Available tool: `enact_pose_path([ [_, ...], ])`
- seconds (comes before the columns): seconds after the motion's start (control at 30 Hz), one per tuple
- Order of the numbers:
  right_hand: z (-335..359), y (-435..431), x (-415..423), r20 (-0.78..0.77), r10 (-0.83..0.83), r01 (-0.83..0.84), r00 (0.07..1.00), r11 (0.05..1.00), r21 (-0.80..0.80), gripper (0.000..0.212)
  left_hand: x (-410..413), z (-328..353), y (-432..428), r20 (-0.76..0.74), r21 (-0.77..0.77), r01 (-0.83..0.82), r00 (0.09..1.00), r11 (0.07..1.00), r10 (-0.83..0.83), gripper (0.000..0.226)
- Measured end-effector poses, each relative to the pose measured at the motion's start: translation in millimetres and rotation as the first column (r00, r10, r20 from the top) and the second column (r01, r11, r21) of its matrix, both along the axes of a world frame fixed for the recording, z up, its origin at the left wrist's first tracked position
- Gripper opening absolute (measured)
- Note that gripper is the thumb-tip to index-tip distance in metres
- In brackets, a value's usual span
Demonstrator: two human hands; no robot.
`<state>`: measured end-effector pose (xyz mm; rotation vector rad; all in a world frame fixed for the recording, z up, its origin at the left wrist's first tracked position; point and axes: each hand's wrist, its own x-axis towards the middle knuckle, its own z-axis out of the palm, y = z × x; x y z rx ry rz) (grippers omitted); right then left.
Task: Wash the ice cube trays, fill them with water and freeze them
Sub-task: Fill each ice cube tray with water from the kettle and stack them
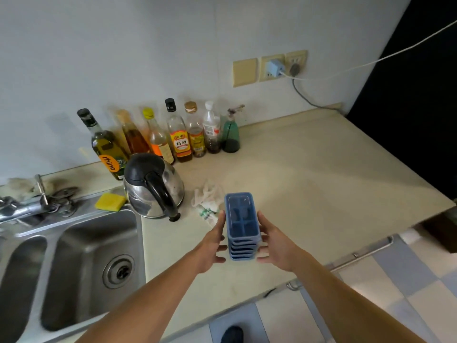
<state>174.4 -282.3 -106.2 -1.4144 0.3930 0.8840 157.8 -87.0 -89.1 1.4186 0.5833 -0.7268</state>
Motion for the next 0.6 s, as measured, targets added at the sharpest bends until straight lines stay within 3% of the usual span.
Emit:
enact_pose_path([
  [0.1, -6, 7, 2, -0.005, -0.001, 0.001, 1.000, 0.999, 0.055, 0.076, 8, -7, -14, -0.020, -0.059, -0.062, 0.998, 0.996, 0.061, 0.071],
  [0.3, -7, -6, 6, -0.004, -0.080, 0.080, 0.997, 0.996, 0.047, 0.077, 25, -17, -32, 0.004, 0.000, -0.010, 1.000, 1.000, 0.010, 0.057],
  [0.43, 0, -48, 16, 0.014, -0.144, 0.143, 0.990, 0.988, 0.055, 0.072, 45, -14, -73, 0.013, 0.013, 0.020, 1.000, 1.000, -0.020, 0.057],
  [0.6, 13, -133, 31, 0.022, -0.202, 0.201, 0.979, 0.979, 0.007, 0.089, 73, -12, -157, 0.023, 0.000, 0.129, 0.991, 0.992, -0.129, 0.067],
])
